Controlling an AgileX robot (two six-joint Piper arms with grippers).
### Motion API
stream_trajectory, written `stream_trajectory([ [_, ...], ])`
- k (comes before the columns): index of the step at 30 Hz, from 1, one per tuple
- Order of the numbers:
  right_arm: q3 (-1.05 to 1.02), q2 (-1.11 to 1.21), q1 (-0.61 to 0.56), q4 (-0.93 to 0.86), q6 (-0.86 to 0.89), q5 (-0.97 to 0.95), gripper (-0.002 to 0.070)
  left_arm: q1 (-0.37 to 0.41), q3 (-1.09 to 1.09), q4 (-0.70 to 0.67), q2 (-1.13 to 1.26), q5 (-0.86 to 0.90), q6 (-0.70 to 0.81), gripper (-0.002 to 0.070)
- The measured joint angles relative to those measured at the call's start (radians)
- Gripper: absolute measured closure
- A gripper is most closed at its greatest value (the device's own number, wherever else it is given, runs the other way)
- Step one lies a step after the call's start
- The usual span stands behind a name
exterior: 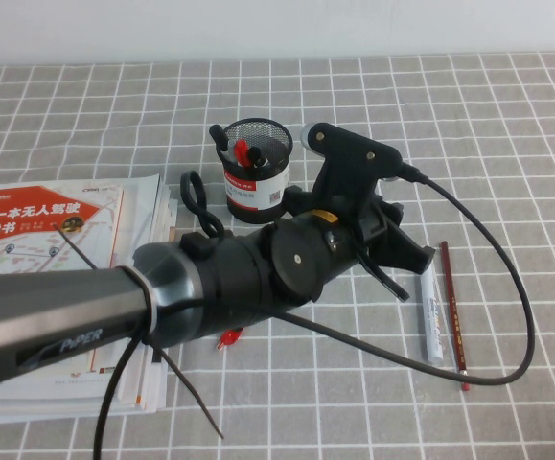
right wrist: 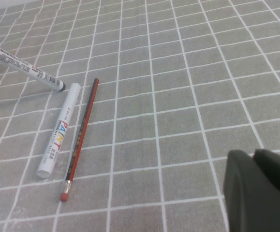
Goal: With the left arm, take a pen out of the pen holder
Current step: 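Take a marker out of the pen holder and lay it on the table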
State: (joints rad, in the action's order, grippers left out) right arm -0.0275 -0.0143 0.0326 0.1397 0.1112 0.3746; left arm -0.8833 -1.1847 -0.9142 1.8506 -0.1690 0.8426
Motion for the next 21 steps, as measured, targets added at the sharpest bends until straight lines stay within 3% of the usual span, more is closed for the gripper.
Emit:
stream_trajectory([
  [21, 0.000, 0.000, 0.000, 0.000, 0.000, 0.000, 0.0689, 0.000, 0.000, -0.010, 0.000, 0.140, 0.013, 0.0559],
])
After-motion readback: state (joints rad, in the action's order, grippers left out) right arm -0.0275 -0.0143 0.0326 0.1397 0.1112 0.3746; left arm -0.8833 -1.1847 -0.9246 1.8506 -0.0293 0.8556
